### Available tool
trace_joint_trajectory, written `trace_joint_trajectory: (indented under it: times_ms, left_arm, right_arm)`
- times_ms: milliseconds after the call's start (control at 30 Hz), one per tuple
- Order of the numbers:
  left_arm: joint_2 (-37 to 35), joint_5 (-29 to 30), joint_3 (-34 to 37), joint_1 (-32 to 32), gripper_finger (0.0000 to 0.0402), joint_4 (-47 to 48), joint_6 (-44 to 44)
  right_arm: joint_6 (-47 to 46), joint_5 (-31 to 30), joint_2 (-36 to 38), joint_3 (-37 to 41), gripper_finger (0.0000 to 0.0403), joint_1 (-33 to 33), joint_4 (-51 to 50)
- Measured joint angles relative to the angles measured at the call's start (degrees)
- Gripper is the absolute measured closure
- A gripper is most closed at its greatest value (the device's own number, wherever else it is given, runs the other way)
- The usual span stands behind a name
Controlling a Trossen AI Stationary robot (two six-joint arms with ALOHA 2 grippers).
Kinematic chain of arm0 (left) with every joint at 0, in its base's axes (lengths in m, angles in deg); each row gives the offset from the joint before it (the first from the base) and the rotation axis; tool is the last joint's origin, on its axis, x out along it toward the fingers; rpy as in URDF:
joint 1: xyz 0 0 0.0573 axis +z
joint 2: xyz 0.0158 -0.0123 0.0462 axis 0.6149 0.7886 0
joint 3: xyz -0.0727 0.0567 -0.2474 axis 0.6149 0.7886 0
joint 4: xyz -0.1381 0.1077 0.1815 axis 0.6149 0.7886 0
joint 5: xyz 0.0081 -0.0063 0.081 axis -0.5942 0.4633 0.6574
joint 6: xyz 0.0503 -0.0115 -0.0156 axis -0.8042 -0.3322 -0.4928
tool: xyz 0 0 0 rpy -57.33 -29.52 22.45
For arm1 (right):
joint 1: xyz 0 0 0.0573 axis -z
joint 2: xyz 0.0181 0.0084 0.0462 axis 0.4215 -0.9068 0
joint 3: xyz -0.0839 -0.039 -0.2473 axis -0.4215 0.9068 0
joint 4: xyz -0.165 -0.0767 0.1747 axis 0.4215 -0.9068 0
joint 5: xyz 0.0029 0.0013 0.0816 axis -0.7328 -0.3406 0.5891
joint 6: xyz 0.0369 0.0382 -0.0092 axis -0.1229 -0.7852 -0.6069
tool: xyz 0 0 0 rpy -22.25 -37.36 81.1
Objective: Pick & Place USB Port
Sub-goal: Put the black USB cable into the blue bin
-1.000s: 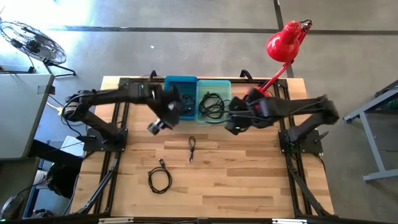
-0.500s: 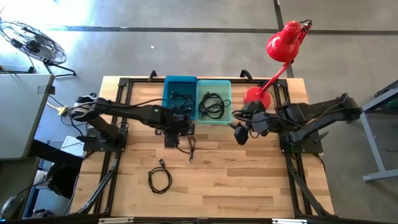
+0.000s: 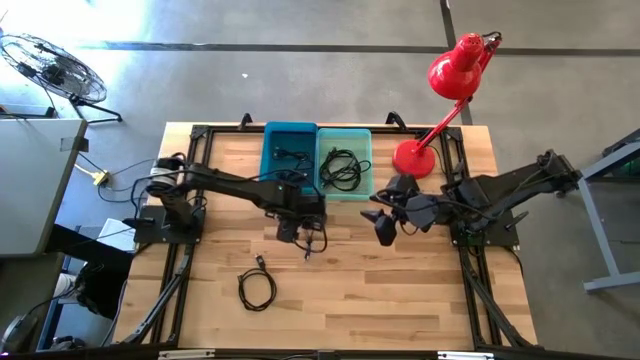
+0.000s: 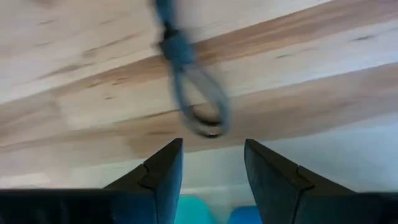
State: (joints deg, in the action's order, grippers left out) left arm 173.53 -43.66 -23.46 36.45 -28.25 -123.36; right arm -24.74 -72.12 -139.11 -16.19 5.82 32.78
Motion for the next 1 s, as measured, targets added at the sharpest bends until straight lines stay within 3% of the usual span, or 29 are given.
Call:
trace_joint_trajectory:
  times_ms: [400,833,933,1000]
  left_arm:
    - [2.16,-5.45,-0.29,-0.02,0.0236,-2.47,-0.83]
    - [9.15,-6.40,-0.40,-0.13,0.0239,-3.11,0.60]
    - [11.09,-6.21,-0.48,-0.11,0.0267,-3.50,4.30]
    - [11.84,-5.10,-0.50,-0.12,0.0312,-3.01,6.07]
  right_arm:
    - [-1.63,-0.97,-0.02,0.00,0.0155,-0.92,-0.01]
    - [-1.82,-0.80,-0.02,-0.02,0.0155,-0.92,0.07]
    - [-1.82,-0.64,-0.02,-0.02,0.0155,-0.92,0.12]
    - [-1.82,-0.42,-0.04,-0.04,0.0155,-0.97,0.21]
